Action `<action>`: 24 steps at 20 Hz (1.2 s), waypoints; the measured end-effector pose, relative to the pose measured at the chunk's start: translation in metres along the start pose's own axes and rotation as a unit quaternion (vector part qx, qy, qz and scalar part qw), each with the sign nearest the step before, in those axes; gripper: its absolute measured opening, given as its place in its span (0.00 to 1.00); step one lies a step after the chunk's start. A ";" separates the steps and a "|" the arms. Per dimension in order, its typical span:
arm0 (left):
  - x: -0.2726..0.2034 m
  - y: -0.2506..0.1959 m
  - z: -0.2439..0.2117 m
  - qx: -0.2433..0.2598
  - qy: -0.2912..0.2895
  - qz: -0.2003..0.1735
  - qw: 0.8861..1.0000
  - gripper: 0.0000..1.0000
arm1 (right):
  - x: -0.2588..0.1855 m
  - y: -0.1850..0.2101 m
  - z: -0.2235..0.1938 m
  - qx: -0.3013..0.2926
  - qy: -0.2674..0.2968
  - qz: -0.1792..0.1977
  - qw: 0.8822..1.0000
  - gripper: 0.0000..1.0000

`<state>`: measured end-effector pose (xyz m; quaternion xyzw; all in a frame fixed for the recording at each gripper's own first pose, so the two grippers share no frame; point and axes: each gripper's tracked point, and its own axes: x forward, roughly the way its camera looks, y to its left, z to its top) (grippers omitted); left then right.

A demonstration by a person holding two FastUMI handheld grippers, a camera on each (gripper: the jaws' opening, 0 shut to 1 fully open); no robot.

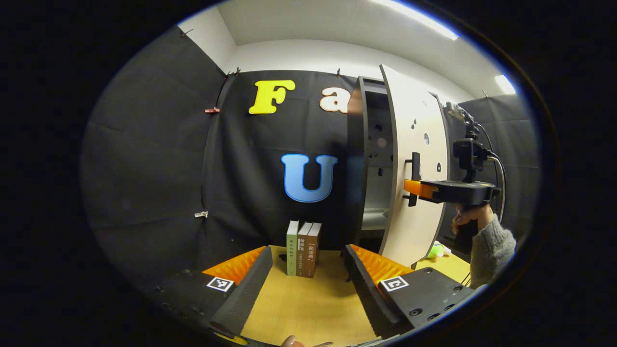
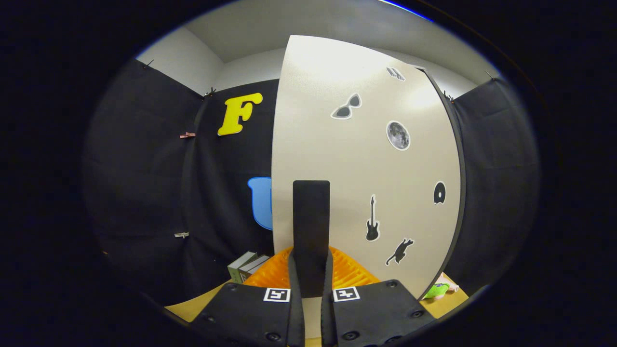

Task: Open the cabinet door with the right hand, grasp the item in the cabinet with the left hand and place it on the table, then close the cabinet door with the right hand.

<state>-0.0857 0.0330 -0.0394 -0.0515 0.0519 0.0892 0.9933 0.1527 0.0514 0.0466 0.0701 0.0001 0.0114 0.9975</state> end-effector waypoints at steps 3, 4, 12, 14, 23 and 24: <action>0.003 -0.014 -0.001 0.004 0.000 -0.015 1.000 0.95 | -0.017 -0.004 0.002 0.007 0.005 0.012 1.000 0.17; 0.004 -0.019 0.000 0.006 0.000 -0.021 1.000 0.95 | -0.018 -0.007 0.002 0.007 0.008 0.015 1.000 0.17; 0.025 -0.071 0.000 0.012 0.001 -0.105 0.994 0.95 | -0.046 -0.025 0.005 0.023 0.019 0.017 0.999 0.17; 0.030 -0.086 -0.002 0.012 0.004 -0.131 0.991 0.93 | -0.052 -0.032 0.006 0.027 0.018 0.010 0.999 0.17; 0.057 -0.160 -0.011 0.025 0.013 -0.234 0.972 0.95 | -0.079 -0.066 0.011 0.044 0.009 -0.054 0.998 0.16; 0.059 -0.168 -0.009 0.025 0.011 -0.241 0.970 0.95 | -0.081 -0.071 0.011 0.049 0.009 -0.059 0.997 0.16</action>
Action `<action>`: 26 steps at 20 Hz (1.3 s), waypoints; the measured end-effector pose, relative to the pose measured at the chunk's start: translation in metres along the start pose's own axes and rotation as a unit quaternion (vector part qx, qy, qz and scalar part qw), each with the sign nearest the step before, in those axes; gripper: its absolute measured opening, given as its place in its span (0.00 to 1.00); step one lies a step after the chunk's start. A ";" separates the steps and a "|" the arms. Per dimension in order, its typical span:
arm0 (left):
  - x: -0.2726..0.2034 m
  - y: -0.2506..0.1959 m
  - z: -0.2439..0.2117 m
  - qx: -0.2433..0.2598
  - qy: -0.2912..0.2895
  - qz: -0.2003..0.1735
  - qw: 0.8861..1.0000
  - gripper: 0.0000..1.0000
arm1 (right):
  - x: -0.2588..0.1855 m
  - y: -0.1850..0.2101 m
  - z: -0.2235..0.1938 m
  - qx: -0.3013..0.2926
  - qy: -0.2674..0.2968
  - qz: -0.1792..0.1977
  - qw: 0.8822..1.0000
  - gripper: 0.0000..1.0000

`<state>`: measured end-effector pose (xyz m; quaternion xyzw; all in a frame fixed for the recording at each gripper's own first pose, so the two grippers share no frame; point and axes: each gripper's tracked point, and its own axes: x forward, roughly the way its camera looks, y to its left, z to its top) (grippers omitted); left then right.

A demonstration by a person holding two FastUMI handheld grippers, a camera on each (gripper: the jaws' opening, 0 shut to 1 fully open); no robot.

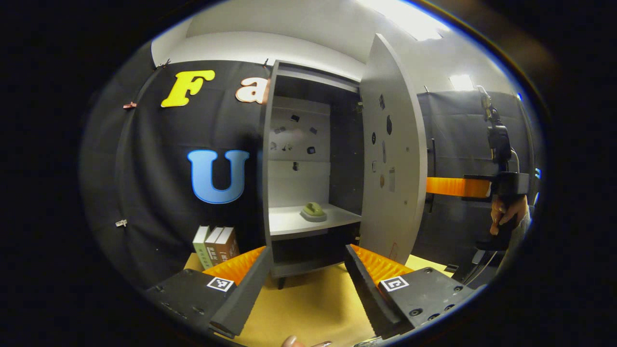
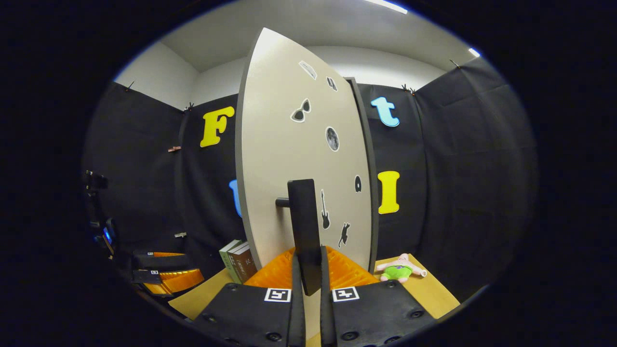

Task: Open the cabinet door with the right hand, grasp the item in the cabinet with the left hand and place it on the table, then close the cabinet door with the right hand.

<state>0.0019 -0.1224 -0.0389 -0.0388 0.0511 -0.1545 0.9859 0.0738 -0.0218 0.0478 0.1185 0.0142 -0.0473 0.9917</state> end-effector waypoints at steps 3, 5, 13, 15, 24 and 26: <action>0.021 -0.015 0.002 -0.005 -0.003 -0.018 1.000 0.94 | -0.005 -0.010 0.002 0.008 0.002 -0.007 1.000 0.16; 0.038 -0.026 0.002 -0.012 -0.001 -0.027 1.000 0.92 | -0.008 -0.018 0.004 0.008 -0.001 -0.009 1.000 0.15; 0.105 -0.047 0.014 -0.012 -0.014 -0.009 1.000 0.95 | -0.011 -0.056 0.008 -0.040 0.001 -0.033 0.999 0.11; 0.119 -0.050 0.019 -0.003 -0.022 0.004 1.000 0.95 | -0.014 -0.076 0.012 -0.055 -0.002 -0.045 0.997 0.12; 0.171 -0.050 0.029 0.006 -0.022 0.069 0.997 0.94 | -0.021 -0.105 0.009 0.001 0.027 0.020 0.999 0.10; 0.187 -0.052 0.028 -0.002 -0.008 0.065 0.998 0.95 | -0.032 -0.106 0.008 0.021 0.031 0.046 0.998 0.15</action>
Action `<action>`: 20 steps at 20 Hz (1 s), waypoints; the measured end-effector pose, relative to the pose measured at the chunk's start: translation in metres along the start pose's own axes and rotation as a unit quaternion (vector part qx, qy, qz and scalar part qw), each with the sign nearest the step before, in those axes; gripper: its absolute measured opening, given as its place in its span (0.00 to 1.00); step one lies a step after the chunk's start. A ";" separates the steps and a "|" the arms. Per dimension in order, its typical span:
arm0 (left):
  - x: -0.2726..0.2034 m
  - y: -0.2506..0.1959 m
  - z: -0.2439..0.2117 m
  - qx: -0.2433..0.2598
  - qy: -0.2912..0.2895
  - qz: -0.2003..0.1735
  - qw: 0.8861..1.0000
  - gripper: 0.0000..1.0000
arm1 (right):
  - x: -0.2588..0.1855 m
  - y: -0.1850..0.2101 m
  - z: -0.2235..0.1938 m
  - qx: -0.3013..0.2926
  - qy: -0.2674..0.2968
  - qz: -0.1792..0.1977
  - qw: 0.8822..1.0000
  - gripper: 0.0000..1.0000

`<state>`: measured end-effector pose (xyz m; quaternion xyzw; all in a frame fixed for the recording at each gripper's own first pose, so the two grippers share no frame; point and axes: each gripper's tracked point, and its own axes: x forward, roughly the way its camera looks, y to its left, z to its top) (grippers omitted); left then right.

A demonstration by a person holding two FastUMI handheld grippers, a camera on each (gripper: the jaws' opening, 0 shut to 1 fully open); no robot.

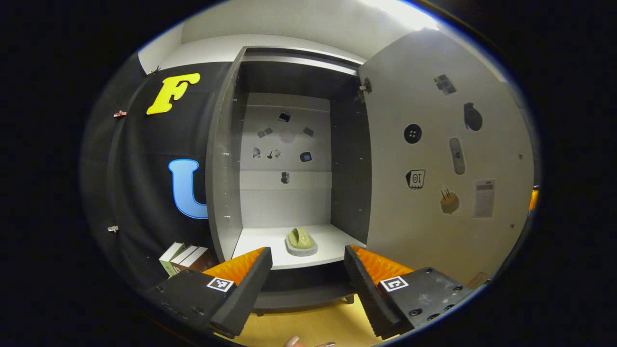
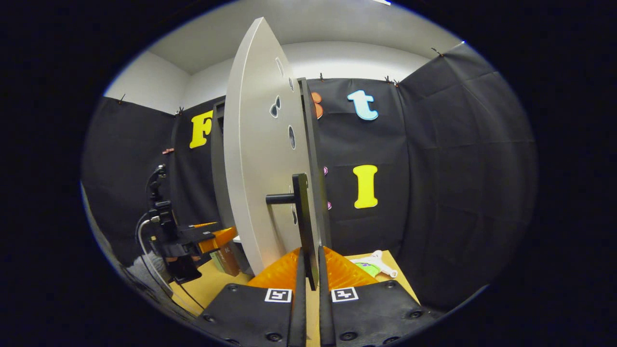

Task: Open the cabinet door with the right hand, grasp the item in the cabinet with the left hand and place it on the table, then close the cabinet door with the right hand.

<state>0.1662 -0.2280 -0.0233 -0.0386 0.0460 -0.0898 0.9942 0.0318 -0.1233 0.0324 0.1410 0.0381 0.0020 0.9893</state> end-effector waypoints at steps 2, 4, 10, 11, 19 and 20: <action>0.013 -0.002 -0.001 -0.016 0.012 0.002 1.000 0.95 | -0.010 -0.008 -0.008 0.015 0.009 0.017 1.000 0.19; 0.029 0.000 0.000 -0.032 0.016 0.008 0.999 0.95 | -0.023 -0.046 -0.012 0.002 0.011 -0.031 0.999 0.32; 0.099 0.008 0.010 -0.006 0.034 0.026 0.999 0.95 | -0.044 -0.148 -0.018 0.022 -0.008 -0.162 0.987 0.98; 0.114 0.008 0.010 -0.010 0.037 0.025 0.999 0.95 | -0.045 -0.160 -0.018 0.021 -0.013 -0.173 0.985 0.98; 0.221 0.025 -0.019 -0.028 0.119 0.030 0.992 0.94 | -0.031 -0.233 -0.048 -0.001 0.025 -0.242 0.970 0.97; 0.227 0.027 -0.025 -0.023 0.128 0.034 0.991 0.94 | -0.028 -0.240 -0.049 -0.002 0.027 -0.245 0.969 0.97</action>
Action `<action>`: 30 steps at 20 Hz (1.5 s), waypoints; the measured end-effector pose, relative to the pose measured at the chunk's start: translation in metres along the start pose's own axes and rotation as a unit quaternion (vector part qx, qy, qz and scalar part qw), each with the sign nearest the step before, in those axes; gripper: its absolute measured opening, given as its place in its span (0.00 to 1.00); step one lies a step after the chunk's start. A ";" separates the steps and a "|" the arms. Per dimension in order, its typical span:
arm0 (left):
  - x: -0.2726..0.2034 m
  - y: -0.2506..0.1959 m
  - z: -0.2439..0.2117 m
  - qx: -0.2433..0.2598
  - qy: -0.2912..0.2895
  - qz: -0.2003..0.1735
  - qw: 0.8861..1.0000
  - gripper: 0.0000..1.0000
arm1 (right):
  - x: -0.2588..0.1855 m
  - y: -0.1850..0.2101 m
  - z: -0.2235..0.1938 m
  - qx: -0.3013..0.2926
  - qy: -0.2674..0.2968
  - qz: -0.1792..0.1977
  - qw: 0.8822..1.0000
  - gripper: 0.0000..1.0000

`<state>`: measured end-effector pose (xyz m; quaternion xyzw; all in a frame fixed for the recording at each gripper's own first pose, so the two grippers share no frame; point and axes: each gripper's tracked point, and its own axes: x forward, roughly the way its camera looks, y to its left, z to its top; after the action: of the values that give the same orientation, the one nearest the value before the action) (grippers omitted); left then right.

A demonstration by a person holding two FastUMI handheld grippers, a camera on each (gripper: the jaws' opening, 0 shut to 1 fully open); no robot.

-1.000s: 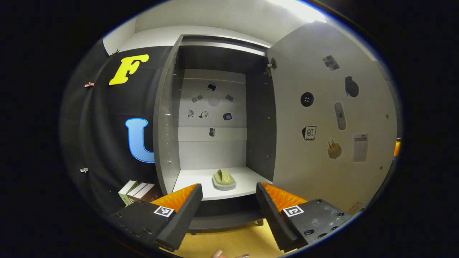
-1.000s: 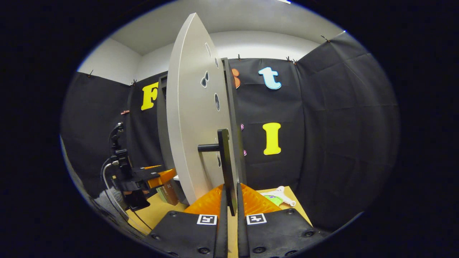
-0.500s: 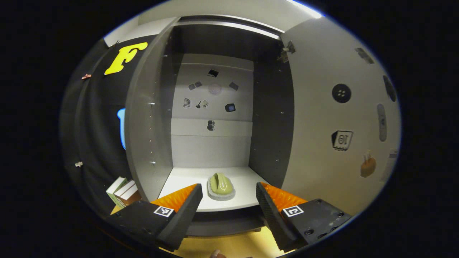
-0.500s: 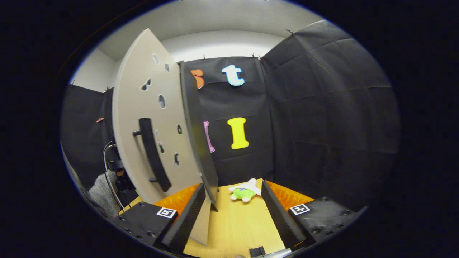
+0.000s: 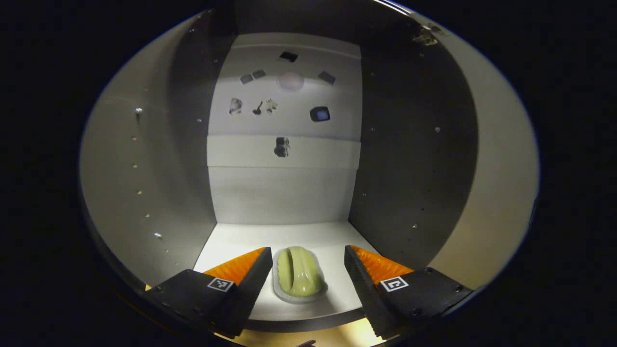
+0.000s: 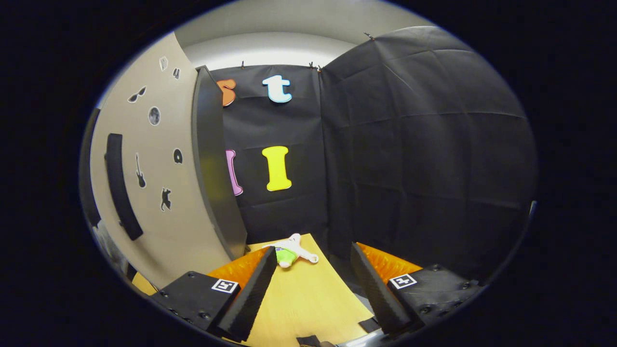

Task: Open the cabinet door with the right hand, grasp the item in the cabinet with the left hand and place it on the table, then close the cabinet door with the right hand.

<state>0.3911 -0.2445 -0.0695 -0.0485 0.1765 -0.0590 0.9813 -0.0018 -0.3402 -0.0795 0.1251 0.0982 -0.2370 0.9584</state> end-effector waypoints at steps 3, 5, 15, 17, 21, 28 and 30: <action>0.022 0.010 -0.017 0.013 0.029 0.025 0.999 0.92 | 0.017 -0.003 -0.002 0.008 0.006 -0.002 1.000 0.98; 0.032 0.020 -0.025 0.012 0.049 0.047 0.998 0.87 | 0.024 -0.005 -0.002 0.013 0.007 -0.004 1.000 0.98; 0.051 0.017 -0.040 0.012 0.102 0.069 0.992 0.39 | 0.033 -0.008 0.001 0.006 -0.004 -0.007 1.000 0.98; 0.048 0.013 -0.040 0.022 0.107 0.073 0.991 0.24 | 0.031 -0.008 0.000 0.004 -0.004 -0.003 1.000 0.98; 0.043 0.009 -0.040 0.019 0.110 0.075 0.991 0.19 | 0.029 -0.002 0.000 0.004 -0.003 0.010 1.000 0.98; -0.026 -0.001 -0.037 -0.001 0.081 0.056 0.995 0.19 | 0.020 0.022 -0.001 0.013 0.004 0.056 0.998 0.98; -0.063 -0.002 -0.047 0.008 0.081 0.055 0.995 0.19 | 0.017 0.031 -0.001 0.014 0.006 0.074 0.997 0.98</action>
<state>0.3159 -0.2420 -0.0916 -0.0256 0.2569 -0.0102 0.9660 0.0272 -0.3206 -0.0783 0.1470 0.0913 -0.1661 0.9708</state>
